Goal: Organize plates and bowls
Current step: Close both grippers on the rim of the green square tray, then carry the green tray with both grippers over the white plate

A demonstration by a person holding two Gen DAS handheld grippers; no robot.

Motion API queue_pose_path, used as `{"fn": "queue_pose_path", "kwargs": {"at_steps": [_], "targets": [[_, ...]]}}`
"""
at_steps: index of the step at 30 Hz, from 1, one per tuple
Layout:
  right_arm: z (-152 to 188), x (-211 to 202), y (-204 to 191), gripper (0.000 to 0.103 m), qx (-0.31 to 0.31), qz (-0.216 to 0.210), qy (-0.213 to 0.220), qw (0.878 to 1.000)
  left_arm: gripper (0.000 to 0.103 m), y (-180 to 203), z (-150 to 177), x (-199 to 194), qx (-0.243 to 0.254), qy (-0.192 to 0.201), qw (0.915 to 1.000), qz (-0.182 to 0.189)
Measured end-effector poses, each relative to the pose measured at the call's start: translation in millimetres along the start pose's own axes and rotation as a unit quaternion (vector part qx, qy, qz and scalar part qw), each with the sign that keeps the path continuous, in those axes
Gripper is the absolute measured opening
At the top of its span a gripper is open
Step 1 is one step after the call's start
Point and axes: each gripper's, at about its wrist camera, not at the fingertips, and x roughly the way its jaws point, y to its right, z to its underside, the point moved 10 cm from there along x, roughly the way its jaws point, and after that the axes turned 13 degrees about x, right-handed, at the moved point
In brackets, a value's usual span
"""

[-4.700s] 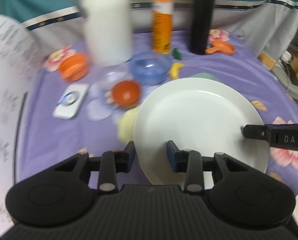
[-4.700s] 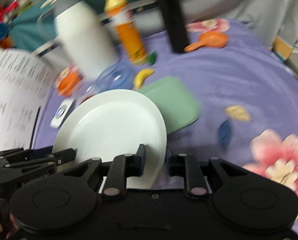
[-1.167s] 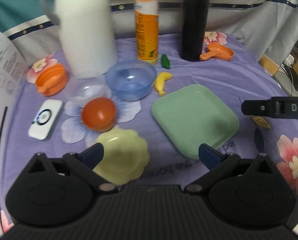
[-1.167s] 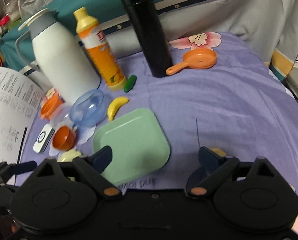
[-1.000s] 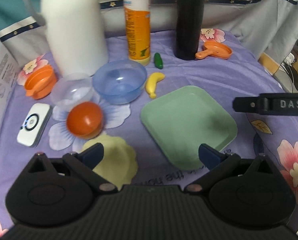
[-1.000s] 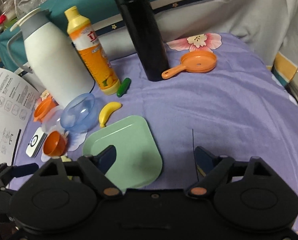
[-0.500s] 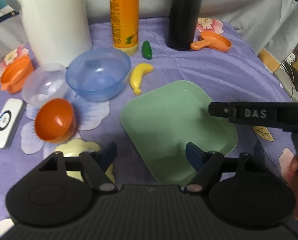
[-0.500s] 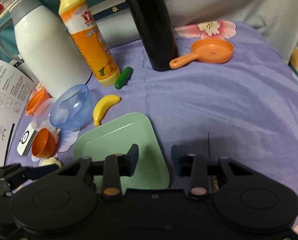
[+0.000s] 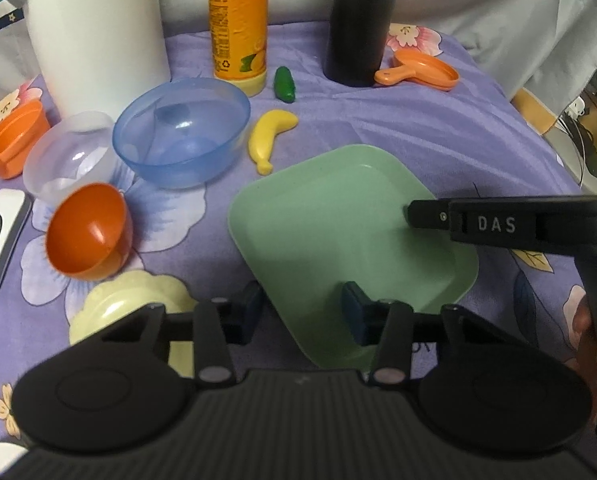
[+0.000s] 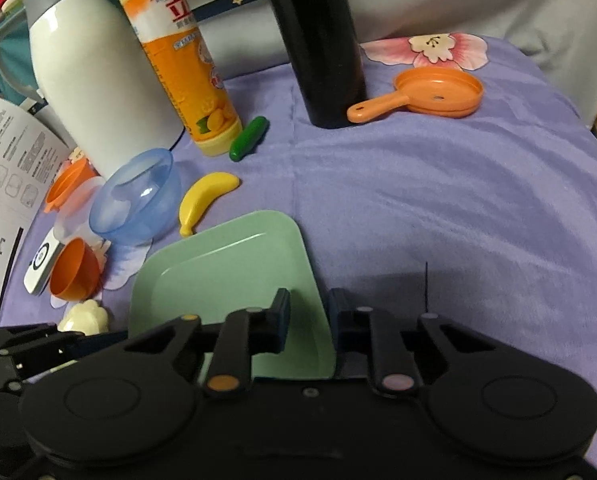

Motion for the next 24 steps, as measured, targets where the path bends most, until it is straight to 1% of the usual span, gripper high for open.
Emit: {"fn": "queue_pose_path", "kwargs": {"at_steps": [2, 4, 5, 6, 9, 11, 13, 17, 20, 24], "targets": [[-0.3, 1.8, -2.5, 0.02, -0.018, 0.0, 0.0, 1.0, 0.05, -0.3, 0.0, 0.3, 0.0, 0.001, 1.0, -0.003], [-0.2, 3.1, -4.6, 0.02, -0.036, -0.001, 0.007, 0.999, 0.051, 0.3, -0.7, 0.8, 0.002, 0.003, 1.0, -0.005], [-0.1, 3.2, -5.0, 0.02, -0.038, -0.001, 0.01, 0.999, 0.051, 1.7, -1.1, 0.7, 0.004, 0.003, 1.0, -0.006], [0.5, 2.9, -5.3, 0.02, -0.036, 0.002, 0.015, 0.999, 0.048, 3.1, -1.7, 0.7, 0.007, 0.003, 0.9999, -0.006], [5.8, 0.9, -12.0, 0.025, -0.049, 0.029, 0.027, 0.998, 0.046, 5.6, -2.5, -3.0, 0.017, 0.002, 0.9996, -0.021], [11.2, -3.3, -15.9, 0.025, -0.056, 0.032, 0.024, 0.998, 0.046, 3.6, -0.9, -7.2, 0.017, 0.001, 0.9995, -0.026], [15.5, -9.6, -14.5, 0.024, -0.038, 0.025, 0.017, 0.999, 0.045, 1.7, 0.2, -12.0, 0.013, 0.001, 0.9997, -0.02], [24.9, -24.9, -13.1, 0.024, -0.014, 0.009, 0.005, 1.0, 0.044, 2.4, -1.5, -25.5, 0.017, 0.008, 0.9996, -0.022], [30.5, -40.4, -14.5, 0.025, -0.009, 0.01, 0.009, 1.0, 0.044, 4.7, -2.8, -36.6, 0.023, 0.014, 0.9994, -0.022], [34.2, -60.6, -15.8, 0.025, 0.007, 0.004, 0.013, 1.0, 0.044, 5.6, -0.2, -50.5, 0.028, 0.018, 0.9993, -0.014]]}}
